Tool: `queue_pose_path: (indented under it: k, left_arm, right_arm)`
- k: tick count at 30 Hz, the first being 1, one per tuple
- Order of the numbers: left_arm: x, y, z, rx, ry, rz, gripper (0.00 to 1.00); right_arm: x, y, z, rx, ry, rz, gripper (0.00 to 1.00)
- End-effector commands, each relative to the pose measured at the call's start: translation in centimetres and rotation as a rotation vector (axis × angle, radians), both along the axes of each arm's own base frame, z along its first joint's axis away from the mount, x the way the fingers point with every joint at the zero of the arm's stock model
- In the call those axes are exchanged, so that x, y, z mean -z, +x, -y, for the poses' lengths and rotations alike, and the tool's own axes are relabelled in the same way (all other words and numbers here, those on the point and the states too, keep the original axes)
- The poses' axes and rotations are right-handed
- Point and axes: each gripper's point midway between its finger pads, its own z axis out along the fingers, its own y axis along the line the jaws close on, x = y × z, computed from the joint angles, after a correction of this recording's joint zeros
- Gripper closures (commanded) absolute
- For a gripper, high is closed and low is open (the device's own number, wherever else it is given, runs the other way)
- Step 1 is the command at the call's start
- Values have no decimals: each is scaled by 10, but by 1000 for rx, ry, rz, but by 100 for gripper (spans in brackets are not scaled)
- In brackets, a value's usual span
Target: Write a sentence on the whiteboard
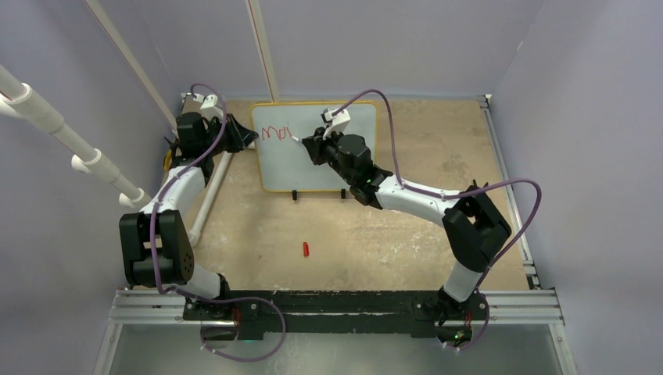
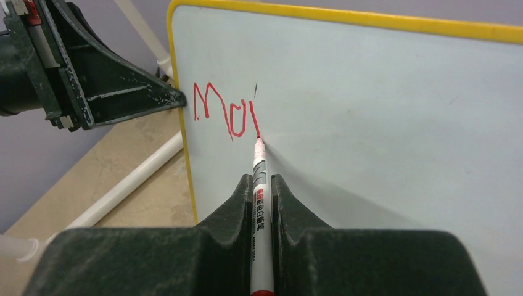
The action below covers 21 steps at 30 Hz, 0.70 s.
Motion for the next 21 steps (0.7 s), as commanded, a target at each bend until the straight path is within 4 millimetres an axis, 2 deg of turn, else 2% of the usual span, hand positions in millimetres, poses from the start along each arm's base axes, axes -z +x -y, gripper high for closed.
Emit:
queue_pose_path:
  k: [1, 21]
  left_arm:
    - [-12, 3, 2, 8, -7, 37, 85]
    - [-10, 4, 1, 6, -4, 35, 85]
  right_arm:
    - [-5, 2, 13, 44, 9, 0, 100]
    - [-51, 14, 12, 90, 75, 79, 100]
